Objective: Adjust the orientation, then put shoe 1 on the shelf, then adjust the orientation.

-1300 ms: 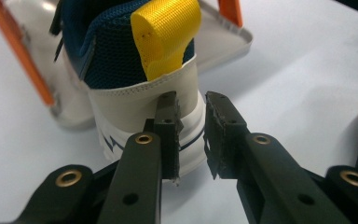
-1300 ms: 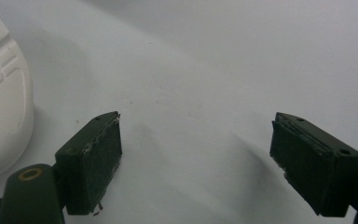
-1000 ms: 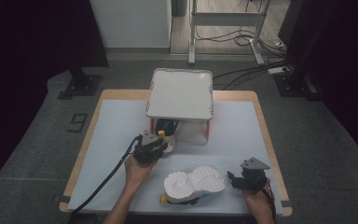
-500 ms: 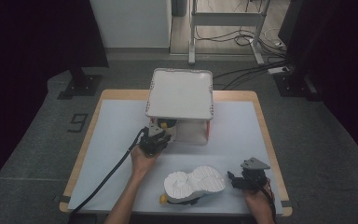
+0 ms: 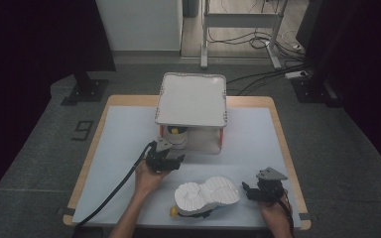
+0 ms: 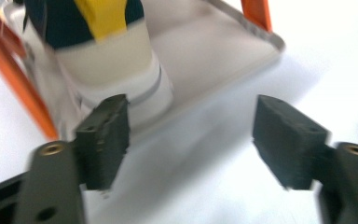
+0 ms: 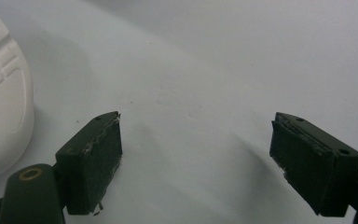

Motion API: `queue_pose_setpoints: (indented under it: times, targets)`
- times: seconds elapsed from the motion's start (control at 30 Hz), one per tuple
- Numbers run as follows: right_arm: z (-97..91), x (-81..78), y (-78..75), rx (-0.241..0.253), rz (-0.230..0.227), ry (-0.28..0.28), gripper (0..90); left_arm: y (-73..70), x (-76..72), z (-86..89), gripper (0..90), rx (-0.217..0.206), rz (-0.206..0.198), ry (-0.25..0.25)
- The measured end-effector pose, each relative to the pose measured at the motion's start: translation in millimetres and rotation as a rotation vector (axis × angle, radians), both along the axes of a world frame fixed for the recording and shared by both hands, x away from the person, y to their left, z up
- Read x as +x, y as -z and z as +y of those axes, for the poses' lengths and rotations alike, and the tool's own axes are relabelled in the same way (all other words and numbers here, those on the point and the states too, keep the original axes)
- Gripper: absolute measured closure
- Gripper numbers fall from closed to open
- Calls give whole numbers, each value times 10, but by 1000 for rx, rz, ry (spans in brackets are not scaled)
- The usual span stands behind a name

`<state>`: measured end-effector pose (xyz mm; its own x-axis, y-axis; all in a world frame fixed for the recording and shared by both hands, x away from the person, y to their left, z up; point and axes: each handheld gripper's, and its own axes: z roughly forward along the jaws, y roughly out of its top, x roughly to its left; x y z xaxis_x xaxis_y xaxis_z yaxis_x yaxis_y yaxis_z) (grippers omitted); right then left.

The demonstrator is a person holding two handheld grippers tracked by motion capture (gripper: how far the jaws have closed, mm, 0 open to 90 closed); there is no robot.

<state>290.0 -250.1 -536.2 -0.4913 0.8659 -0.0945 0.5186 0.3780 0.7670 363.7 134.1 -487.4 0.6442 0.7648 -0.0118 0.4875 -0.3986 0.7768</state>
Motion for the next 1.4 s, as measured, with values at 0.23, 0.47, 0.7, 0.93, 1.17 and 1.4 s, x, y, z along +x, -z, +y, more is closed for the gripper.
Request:
queue_pose_setpoints:
  times: [0.23,0.47,0.7,0.93,1.17,1.4]
  targets:
    - [-18,13,-3,22,19,-14,169,124,-306,457,20,59,90,-23]
    - [-45,-37,-35,65,3,-58,127,365,-516,911,0,141,79,-106]
    - [-123,-219,-193,111,34,-92,126,415,-509,1011,7,104,128,-99]
    - [51,-497,-475,190,55,-221,72,417,-512,1011,6,104,127,-100]
    - [493,-542,-534,192,52,-341,9,419,-516,1008,7,104,124,-102]
    - [694,-393,-525,156,10,-345,9,421,-518,1005,7,104,121,-105]
